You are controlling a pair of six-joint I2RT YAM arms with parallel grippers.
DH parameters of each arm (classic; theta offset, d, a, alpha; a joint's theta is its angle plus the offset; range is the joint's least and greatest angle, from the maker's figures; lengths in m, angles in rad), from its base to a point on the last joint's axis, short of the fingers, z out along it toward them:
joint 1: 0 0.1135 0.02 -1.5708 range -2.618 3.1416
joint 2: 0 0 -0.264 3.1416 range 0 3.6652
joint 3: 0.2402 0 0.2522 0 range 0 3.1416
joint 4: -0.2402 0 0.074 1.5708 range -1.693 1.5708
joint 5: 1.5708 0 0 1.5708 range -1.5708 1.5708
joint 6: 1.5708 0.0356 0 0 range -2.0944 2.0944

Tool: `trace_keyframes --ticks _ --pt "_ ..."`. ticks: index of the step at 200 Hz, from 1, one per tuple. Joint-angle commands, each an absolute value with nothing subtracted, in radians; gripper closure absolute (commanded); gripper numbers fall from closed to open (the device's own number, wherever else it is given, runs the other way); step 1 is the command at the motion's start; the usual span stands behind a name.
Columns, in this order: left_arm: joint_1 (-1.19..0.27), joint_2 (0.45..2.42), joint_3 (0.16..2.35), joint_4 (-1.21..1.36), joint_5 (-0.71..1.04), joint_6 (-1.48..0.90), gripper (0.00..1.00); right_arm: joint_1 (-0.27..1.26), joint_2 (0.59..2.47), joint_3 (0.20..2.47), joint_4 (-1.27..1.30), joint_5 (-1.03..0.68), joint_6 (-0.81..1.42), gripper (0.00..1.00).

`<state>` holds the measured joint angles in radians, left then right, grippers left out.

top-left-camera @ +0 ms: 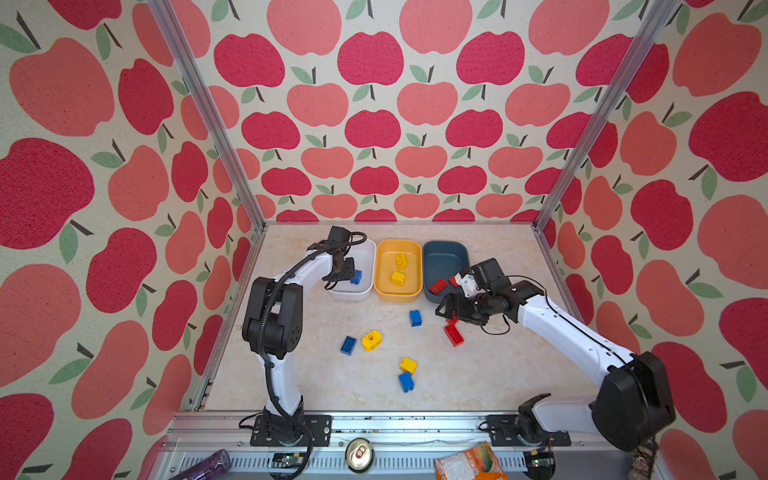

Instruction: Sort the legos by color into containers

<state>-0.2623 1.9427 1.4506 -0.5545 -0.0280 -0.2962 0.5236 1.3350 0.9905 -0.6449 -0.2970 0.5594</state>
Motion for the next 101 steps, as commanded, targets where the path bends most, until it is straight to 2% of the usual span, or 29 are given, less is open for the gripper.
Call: trace_keyframes --ticks 1,25,101 --pt "-0.265 1.952 1.481 -0.555 -0.023 -0.299 0.53 0.530 1.297 1.005 -0.679 -0.279 0.567 0.14" --pt "-0.272 1.931 1.481 -0.552 -0.036 -0.299 0.41 0.530 1.276 1.002 -0.706 -0.264 0.560 0.14" --pt "-0.290 1.814 1.433 -0.537 -0.036 -0.325 0.30 0.527 1.306 0.986 -0.757 -0.178 0.458 0.14"
